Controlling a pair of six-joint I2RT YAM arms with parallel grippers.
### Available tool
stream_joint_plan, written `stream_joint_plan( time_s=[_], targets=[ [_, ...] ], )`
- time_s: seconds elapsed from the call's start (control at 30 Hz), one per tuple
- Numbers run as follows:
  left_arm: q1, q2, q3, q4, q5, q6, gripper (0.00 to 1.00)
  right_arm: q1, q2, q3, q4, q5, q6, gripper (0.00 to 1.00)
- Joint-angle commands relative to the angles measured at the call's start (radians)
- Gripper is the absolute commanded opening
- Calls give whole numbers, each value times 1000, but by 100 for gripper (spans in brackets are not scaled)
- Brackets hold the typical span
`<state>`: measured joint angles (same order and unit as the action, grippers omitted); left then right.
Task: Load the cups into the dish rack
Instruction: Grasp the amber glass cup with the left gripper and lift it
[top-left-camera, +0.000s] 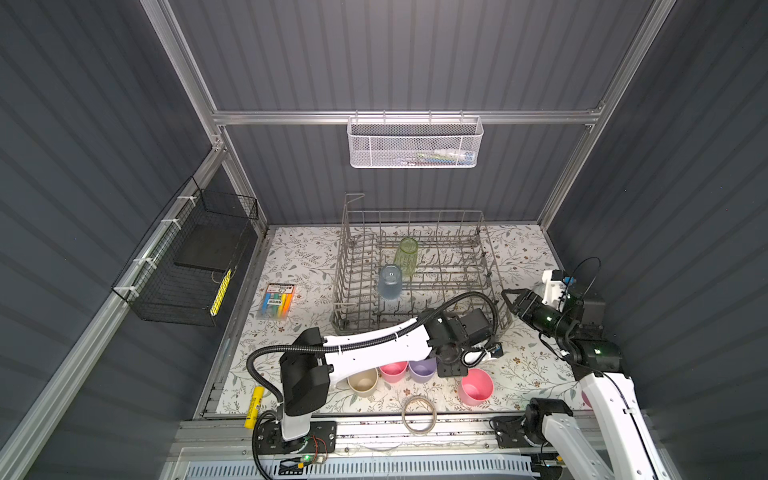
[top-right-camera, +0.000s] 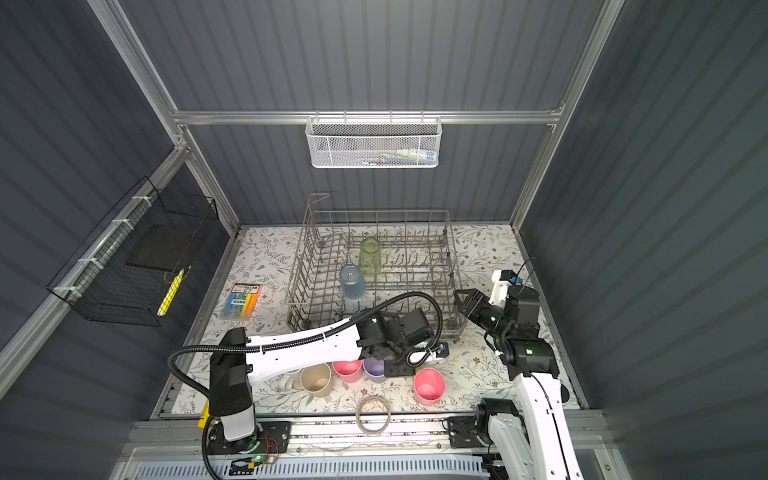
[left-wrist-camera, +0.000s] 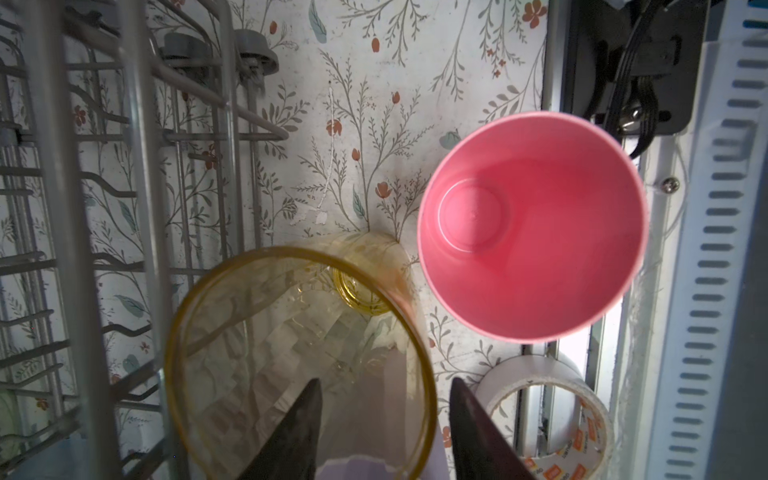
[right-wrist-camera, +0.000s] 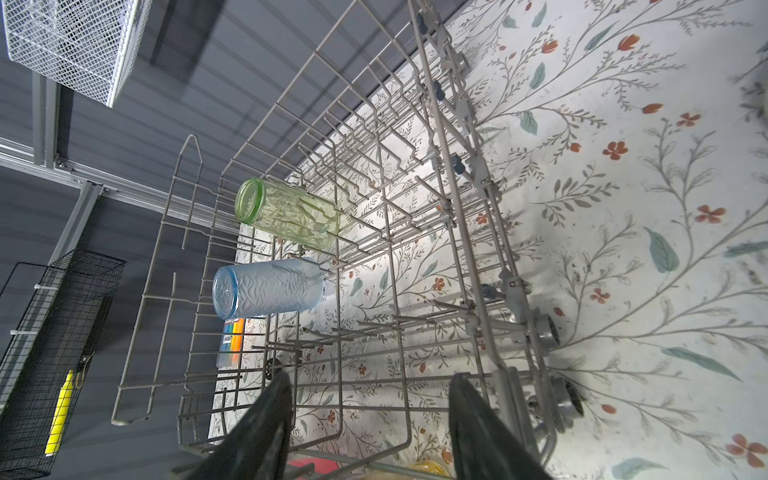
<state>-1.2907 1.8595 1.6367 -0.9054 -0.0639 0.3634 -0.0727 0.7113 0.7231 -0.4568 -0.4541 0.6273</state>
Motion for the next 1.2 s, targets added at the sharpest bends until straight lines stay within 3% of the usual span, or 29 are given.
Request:
stream_joint_plan(
  time_s=[0.0,0.2,0.83,1.17],
  targets=[
    [-4,14,22,-27,11,5,46,-7,-7,-13,3,-15,-9,60],
    [-5,30,29,-47,37,14,40,-7,-5,-14,4,-17,-9,60],
    [-7,40,65,-85,61,17,5,-7,11,-17,21,-28,-4,61],
    [-7,21,118,-127,57,27,1,-9,10,-29,29,-32,-4,61]
  ],
)
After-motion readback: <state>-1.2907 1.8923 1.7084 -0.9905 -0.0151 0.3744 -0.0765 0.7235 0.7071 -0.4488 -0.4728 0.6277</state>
